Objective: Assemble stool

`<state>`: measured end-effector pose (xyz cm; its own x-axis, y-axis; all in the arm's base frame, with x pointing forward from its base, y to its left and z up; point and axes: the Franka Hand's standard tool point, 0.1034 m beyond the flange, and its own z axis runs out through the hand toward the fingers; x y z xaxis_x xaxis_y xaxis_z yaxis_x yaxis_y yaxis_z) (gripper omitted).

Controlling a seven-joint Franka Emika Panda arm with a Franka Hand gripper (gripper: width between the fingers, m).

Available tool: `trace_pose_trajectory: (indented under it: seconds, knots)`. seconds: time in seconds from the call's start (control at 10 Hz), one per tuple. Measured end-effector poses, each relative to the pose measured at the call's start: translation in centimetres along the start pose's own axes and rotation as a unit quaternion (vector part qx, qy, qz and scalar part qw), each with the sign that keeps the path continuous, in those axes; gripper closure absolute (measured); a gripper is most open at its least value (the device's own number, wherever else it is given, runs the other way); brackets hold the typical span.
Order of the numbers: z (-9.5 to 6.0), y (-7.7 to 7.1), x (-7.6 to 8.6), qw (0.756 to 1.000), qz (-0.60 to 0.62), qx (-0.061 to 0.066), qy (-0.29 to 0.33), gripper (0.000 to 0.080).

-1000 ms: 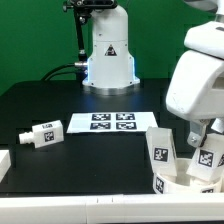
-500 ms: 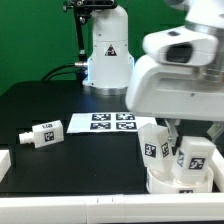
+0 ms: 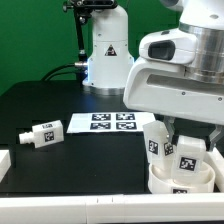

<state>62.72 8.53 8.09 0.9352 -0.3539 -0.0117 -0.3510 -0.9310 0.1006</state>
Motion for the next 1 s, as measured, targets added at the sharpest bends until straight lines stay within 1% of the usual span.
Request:
trace_pose_trajectory:
  seconds: [0.1, 0.2, 0.3, 0.5, 0.6, 0.7, 0.8, 1.0]
  knots:
    - [0.1, 0.6, 0.5, 0.995, 0.100, 0.027, -0.011, 0.0466]
    - [0.2, 0.9, 1.0, 0.980, 0.189, 0.057, -0.020, 0.0466]
    - [0.2, 0.9, 1.2, 0.967, 0.243, 0.074, -0.024, 0.0466]
    - [0.2, 0.6, 1.1, 0.950, 0.303, 0.072, -0.028, 0.0466]
    - [0.2, 0.6, 1.1, 0.946, 0.316, 0.072, -0.029, 0.0465]
    - [0.2, 0.6, 1.1, 0.929, 0.362, 0.073, -0.033, 0.0465]
    - [0.3, 0.5, 1.4, 0.894, 0.438, 0.087, -0.038, 0.0465]
    - [0.3, 0.1, 1.8, 0.806, 0.577, 0.125, -0.040, 0.0465]
